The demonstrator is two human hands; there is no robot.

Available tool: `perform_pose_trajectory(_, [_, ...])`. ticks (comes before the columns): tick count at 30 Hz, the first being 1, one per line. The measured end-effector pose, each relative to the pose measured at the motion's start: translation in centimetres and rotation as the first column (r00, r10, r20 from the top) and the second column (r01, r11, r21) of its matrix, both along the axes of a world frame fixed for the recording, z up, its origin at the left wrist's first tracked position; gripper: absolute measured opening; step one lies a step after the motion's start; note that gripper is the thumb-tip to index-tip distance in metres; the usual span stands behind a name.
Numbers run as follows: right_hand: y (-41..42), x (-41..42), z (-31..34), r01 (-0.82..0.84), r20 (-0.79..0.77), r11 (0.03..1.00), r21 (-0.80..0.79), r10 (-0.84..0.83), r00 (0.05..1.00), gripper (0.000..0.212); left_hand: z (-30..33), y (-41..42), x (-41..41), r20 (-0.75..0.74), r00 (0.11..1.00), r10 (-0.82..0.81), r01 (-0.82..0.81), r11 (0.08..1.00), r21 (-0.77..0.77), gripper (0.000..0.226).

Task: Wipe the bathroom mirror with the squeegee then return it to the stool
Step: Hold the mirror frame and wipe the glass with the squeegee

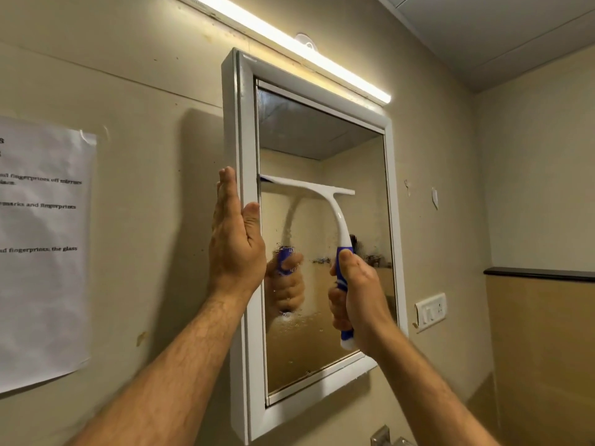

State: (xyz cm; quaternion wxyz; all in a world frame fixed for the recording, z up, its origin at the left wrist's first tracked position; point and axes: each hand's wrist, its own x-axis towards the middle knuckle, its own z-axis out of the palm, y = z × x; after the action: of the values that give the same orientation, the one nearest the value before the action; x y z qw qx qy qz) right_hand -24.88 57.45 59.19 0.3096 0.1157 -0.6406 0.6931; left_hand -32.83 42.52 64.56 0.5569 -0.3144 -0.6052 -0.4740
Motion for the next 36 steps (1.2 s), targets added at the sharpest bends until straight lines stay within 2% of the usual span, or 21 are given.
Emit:
perform_pose_trajectory(7, [0.3, 0.2, 5.2, 0.005, 0.015, 1.0, -0.015, -0.005, 1.0, 0.038, 0.0, 0.1, -0.1, 0.004, 1.0, 0.018, -0.018, 1.0, -0.009, 0.056])
perform_pose_trajectory(15, [-0.3, 0.9, -1.3, -0.02, 0.033, 1.0, -0.021, 0.021, 0.999, 0.036, -0.1, 0.1, 0.2, 0.011, 1.0, 0.0, 0.0, 1.0, 0.001, 0.057])
perform_pose_trajectory(22, [0.4, 1.0, 3.5, 0.007, 0.076, 1.0, -0.01, -0.006, 0.997, 0.038, -0.1, 0.2, 0.1, 0.006, 1.0, 0.011, -0.011, 1.0, 0.007, 0.056])
perform_pose_trajectory(30, [0.8, 1.9, -3.8, -0.015, 0.09, 1.0, -0.003, 0.016, 0.996, 0.036, -0.1, 0.1, 0.2, 0.008, 1.0, 0.001, -0.001, 1.0, 0.019, 0.055])
perform_pose_trajectory(36, [1.1, 1.4, -0.9, 0.003, 0.058, 0.999, 0.033, -0.005, 0.998, 0.037, -0.3, 0.1, 0.1, 0.01, 0.999, 0.036, -0.036, 0.999, 0.025, 0.054])
